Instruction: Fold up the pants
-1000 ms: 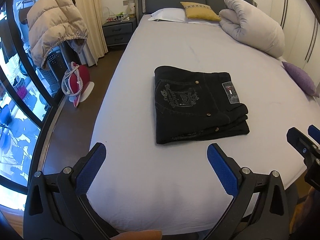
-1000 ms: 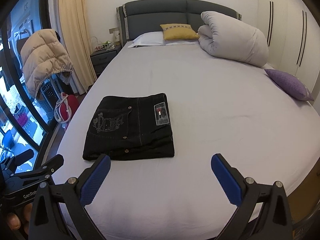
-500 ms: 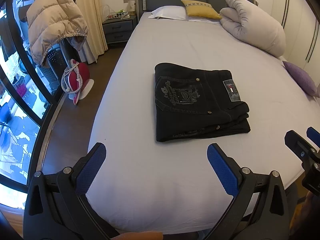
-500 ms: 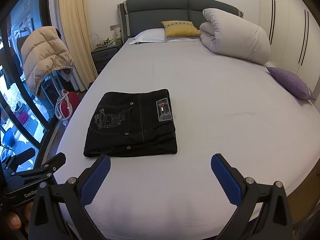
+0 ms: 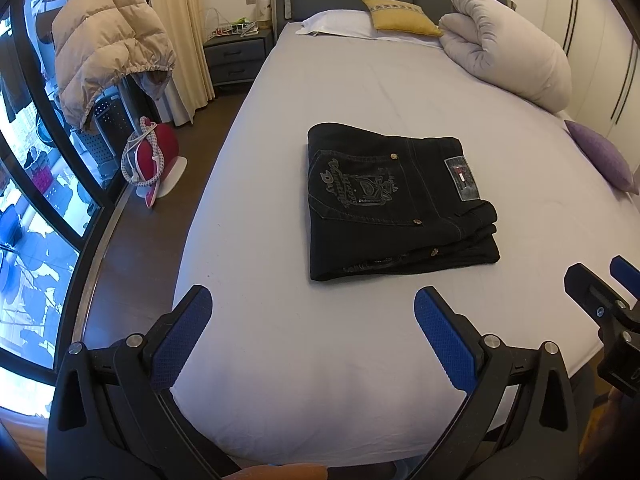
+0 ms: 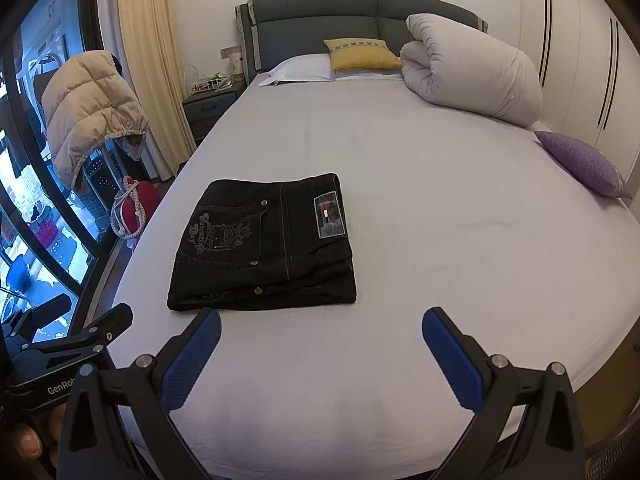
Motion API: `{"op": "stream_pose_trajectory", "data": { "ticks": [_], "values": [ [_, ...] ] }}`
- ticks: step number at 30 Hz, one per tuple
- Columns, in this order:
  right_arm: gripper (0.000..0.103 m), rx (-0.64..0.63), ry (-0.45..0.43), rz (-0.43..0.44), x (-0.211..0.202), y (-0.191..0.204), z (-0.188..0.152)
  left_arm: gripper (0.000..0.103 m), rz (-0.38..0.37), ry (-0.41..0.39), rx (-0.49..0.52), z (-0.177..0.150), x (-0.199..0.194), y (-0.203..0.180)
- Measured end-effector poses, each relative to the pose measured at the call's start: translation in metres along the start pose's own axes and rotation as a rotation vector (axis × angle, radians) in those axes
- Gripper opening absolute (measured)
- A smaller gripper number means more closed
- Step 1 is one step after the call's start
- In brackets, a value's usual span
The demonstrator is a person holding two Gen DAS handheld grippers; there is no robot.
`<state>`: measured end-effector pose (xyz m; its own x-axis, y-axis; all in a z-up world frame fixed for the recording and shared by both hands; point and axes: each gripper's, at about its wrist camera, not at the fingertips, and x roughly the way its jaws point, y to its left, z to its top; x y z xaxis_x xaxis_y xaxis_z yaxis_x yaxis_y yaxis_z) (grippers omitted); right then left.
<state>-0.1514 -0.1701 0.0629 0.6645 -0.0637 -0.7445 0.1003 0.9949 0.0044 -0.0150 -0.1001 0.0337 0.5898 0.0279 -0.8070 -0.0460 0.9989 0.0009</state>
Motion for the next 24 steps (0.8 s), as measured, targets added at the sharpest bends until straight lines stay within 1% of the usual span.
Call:
{"op": "stream_pose_trajectory", "data": {
  "ticks": [24],
  "values": [
    [0.103, -0.003, 0.012, 0.001, 0.004, 0.001, -0.011, 0.103, -0.008, 0.009, 0.004, -0.004, 0.004, -0.001]
  ]
}}
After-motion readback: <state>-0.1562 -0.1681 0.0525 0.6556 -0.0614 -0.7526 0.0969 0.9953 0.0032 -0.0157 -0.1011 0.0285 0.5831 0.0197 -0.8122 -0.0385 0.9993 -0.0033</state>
